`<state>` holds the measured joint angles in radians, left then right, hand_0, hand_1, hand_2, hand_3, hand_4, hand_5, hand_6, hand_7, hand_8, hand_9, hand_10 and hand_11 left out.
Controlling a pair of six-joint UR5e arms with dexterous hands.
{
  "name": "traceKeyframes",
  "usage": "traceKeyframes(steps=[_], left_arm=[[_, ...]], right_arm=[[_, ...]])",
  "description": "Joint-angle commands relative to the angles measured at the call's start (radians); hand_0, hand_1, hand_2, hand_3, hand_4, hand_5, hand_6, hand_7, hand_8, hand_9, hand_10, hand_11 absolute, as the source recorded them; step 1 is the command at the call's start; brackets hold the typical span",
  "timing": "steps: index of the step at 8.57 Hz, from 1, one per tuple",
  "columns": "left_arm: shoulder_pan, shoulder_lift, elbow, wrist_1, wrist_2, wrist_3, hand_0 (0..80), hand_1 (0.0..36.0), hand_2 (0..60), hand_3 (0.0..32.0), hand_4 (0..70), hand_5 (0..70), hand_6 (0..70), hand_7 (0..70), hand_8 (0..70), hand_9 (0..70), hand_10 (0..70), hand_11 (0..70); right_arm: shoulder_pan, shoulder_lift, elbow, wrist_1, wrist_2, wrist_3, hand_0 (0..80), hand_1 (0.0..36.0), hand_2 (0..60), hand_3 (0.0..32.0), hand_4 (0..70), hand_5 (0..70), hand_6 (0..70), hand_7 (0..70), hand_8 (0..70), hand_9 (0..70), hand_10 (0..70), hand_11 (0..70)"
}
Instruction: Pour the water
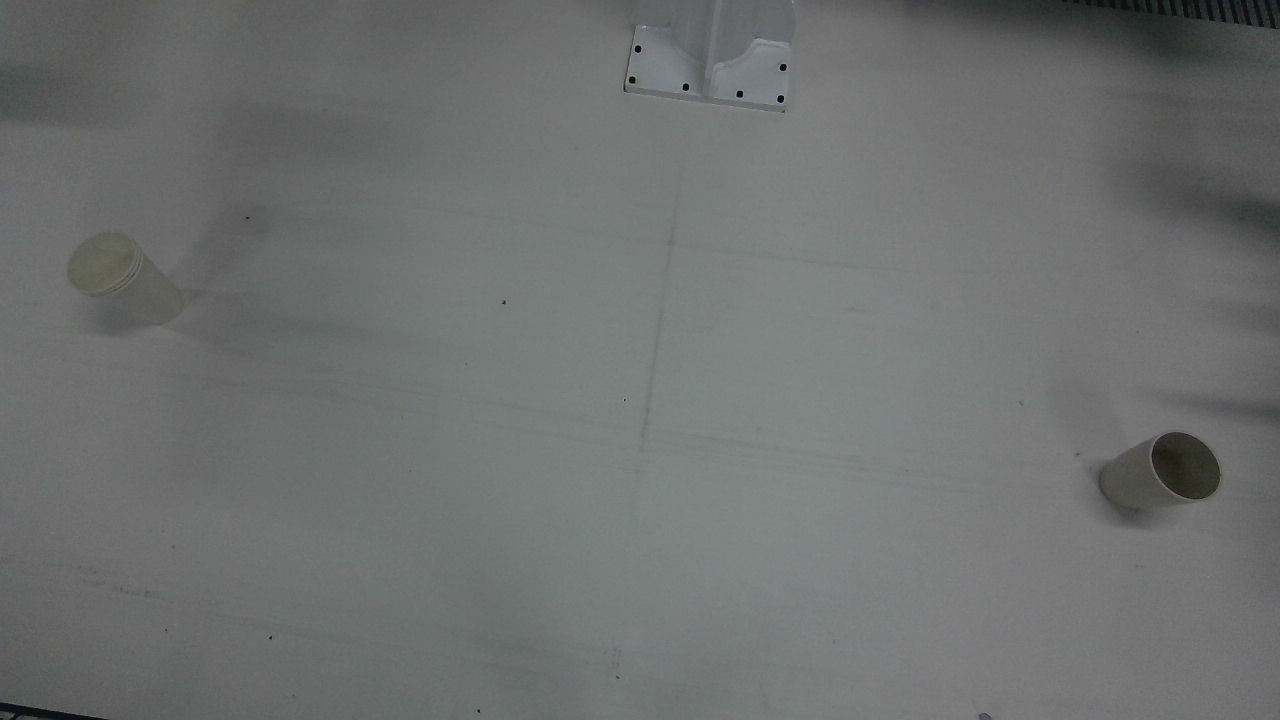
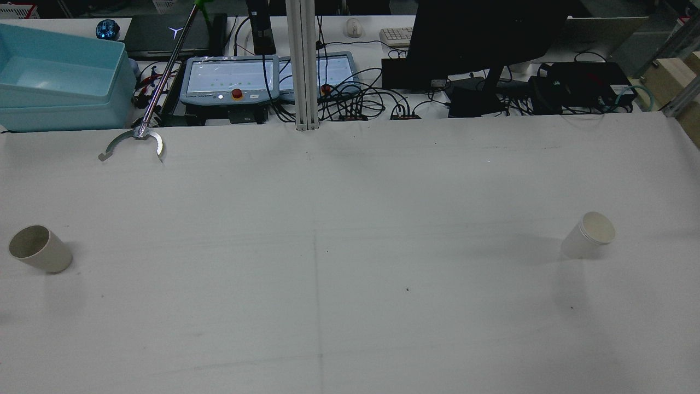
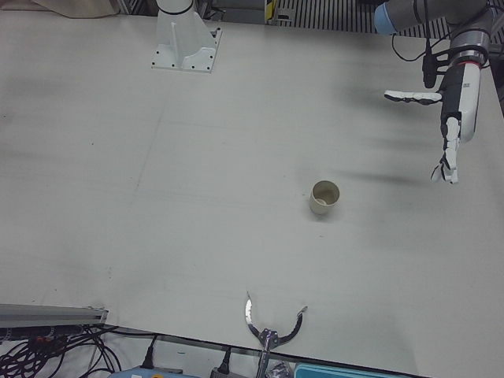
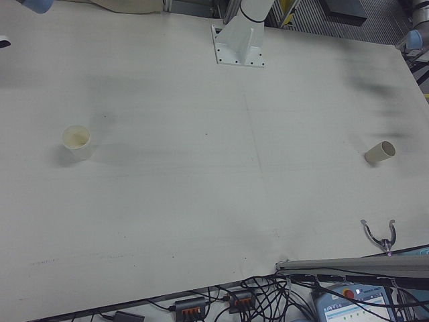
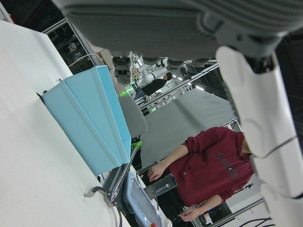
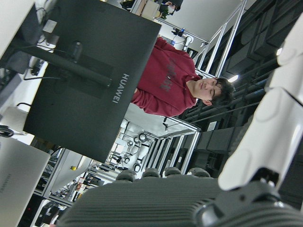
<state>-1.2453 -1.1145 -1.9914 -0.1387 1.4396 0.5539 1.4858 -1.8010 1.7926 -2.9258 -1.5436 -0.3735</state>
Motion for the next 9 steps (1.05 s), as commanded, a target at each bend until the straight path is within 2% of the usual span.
traceKeyframes(steps=[1, 2, 3, 4, 5, 6, 7, 8, 9], left_arm=[[0.113, -0.031, 0.170, -0.184, -0.077, -0.011, 48.0, 13.3, 0.7, 3.8, 1.8, 0.0, 1.0, 5.6, 0.0, 0.0, 2.7, 5.7], [0.174, -0.034, 0.210, -0.275, -0.134, -0.046, 48.8, 14.3, 0.7, 1.0, 2.7, 0.0, 0.2, 6.0, 0.0, 0.0, 1.3, 3.7], [0.255, -0.036, 0.248, -0.338, -0.234, -0.061, 49.4, 15.4, 0.5, 0.0, 2.1, 0.0, 0.0, 5.1, 0.0, 0.0, 1.0, 3.3], [0.333, -0.048, 0.296, -0.384, -0.317, -0.060, 50.9, 16.9, 0.1, 1.4, 1.4, 0.0, 0.0, 4.8, 0.0, 0.0, 1.2, 3.8], [0.393, -0.068, 0.327, -0.397, -0.376, -0.057, 55.9, 21.8, 0.7, 0.6, 2.1, 0.0, 0.0, 5.1, 0.0, 0.0, 0.0, 2.1], [0.411, -0.074, 0.329, -0.397, -0.419, -0.058, 58.2, 23.9, 1.7, 0.0, 2.6, 1.0, 0.0, 5.1, 0.0, 0.0, 0.0, 2.1], [0.415, -0.080, 0.330, -0.389, -0.419, -0.058, 59.3, 25.0, 1.8, 0.0, 2.7, 0.8, 0.0, 4.2, 0.0, 0.0, 0.0, 0.4], [0.437, -0.120, 0.364, -0.374, -0.415, -0.055, 58.9, 25.5, 4.0, 0.0, 2.5, 0.9, 0.0, 4.0, 0.0, 0.0, 0.0, 1.3], [0.496, -0.164, 0.431, -0.392, -0.421, -0.061, 59.1, 25.8, 4.4, 0.0, 3.0, 1.6, 0.0, 4.2, 0.0, 0.0, 0.0, 1.9]], right_arm=[[0.054, 0.098, 0.155, -0.221, -0.001, 0.004, 45.8, 12.1, 4.8, 0.0, 0.0, 0.0, 0.0, 0.0, 0.0, 0.0, 0.0, 0.0], [0.054, 0.101, 0.153, -0.233, -0.003, 0.001, 46.2, 12.7, 5.5, 0.0, 0.2, 0.0, 0.0, 0.0, 0.0, 0.0, 0.0, 0.0], [0.059, 0.091, 0.148, -0.233, -0.004, -0.001, 45.8, 12.4, 6.6, 0.0, 0.0, 0.0, 0.0, 0.0, 0.0, 0.0, 0.0, 0.0], [0.060, 0.092, 0.142, -0.236, -0.004, -0.005, 45.5, 12.2, 6.7, 0.0, 0.0, 0.0, 0.0, 0.0, 0.0, 0.0, 0.0, 0.0], [0.057, 0.101, 0.111, -0.237, -0.003, 0.001, 45.1, 11.9, 6.8, 0.0, 0.0, 0.0, 0.0, 0.0, 0.0, 0.0, 0.0, 0.0], [0.051, 0.114, 0.107, -0.239, -0.003, -0.007, 44.6, 11.7, 7.0, 0.0, 0.0, 0.0, 0.0, 0.0, 0.0, 0.0, 0.0, 0.0], [0.054, 0.124, 0.106, -0.239, -0.003, -0.016, 44.5, 11.6, 6.8, 0.0, 0.0, 0.0, 0.0, 0.0, 0.0, 0.0, 0.0, 0.0], [0.056, 0.118, 0.105, -0.239, -0.003, -0.016, 46.0, 12.9, 6.7, 0.0, 0.0, 0.0, 0.0, 0.0, 0.0, 0.0, 0.0, 0.0], [0.062, 0.109, 0.105, -0.239, -0.003, -0.013, 45.8, 12.8, 7.7, 0.0, 0.0, 0.0, 0.0, 0.0, 0.0, 0.0, 0.0, 0.0]])
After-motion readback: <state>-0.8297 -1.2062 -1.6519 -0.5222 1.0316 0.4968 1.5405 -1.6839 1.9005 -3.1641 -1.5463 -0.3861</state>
